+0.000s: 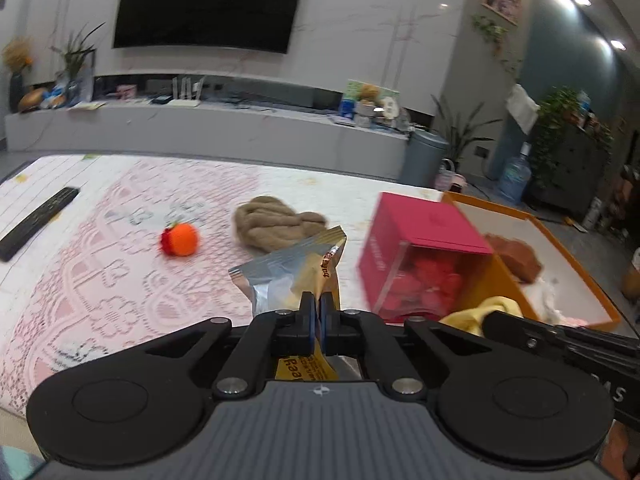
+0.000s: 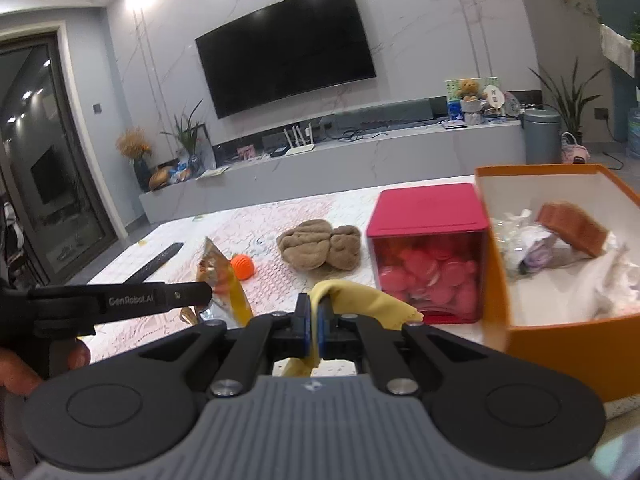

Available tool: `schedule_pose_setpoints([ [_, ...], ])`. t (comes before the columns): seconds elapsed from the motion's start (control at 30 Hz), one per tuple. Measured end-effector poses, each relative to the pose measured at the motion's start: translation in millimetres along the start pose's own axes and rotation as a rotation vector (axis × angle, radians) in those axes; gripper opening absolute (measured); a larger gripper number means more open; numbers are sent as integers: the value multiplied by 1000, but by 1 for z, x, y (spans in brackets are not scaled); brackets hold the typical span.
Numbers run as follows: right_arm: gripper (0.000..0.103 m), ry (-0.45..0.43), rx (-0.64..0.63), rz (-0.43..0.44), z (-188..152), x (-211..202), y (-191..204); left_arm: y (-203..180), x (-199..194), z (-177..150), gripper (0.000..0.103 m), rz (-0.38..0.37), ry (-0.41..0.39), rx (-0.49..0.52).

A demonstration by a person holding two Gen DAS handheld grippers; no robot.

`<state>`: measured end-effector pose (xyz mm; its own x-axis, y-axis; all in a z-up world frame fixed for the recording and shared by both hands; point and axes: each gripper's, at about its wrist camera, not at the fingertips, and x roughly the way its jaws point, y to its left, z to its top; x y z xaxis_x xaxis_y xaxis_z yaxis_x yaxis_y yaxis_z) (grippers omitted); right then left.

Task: Organize soft objects
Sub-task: 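Carry the snack bag and yellow cloth into the orange box and release both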

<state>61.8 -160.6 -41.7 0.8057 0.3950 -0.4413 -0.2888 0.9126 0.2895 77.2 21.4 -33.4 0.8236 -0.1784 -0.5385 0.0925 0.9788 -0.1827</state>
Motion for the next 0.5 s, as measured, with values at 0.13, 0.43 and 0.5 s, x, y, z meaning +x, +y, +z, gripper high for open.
schedule_pose_setpoints([
  [0.13,0,-20,22,-9,1,-15,-9,-19,-5,2,2,-35,-21,42],
  [0.43,0,-54,43,-43,7,-43,-26,-59,-20,17,2,-142,-81,104],
  [0.5,0,-69,42,-51,11,-52,-31,-69,-22,22,2,-164,-93,125],
])
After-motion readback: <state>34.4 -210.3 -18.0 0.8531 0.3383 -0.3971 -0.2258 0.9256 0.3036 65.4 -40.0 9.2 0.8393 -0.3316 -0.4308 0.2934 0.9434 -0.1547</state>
